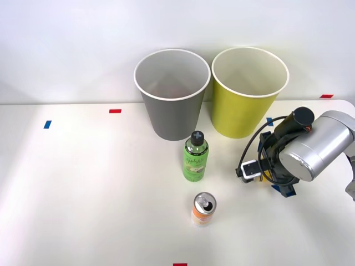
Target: Put cans in the gray bin, plastic bottles in the light green bin
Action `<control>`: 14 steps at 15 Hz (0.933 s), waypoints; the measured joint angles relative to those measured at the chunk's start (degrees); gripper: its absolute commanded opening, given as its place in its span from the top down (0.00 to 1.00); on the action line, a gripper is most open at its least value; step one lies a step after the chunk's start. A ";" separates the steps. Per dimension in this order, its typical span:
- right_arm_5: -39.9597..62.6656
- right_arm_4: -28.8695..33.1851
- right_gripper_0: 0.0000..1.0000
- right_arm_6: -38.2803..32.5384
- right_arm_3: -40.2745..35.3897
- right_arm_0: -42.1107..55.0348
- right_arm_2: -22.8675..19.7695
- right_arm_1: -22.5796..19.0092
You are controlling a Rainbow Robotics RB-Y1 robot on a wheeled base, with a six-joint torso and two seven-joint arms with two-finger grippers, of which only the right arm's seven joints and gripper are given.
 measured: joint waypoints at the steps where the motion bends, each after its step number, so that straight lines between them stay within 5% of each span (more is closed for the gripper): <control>1: 0.00 0.97 0.00 0.00 0.14 -0.01 0.42 0.38; 7: -0.07 3.71 0.00 0.00 2.51 0.05 0.89 2.45; 9: -0.10 3.81 0.95 0.00 2.64 0.06 0.90 2.48; 14: -0.10 3.83 1.00 -0.16 2.56 0.03 0.90 2.49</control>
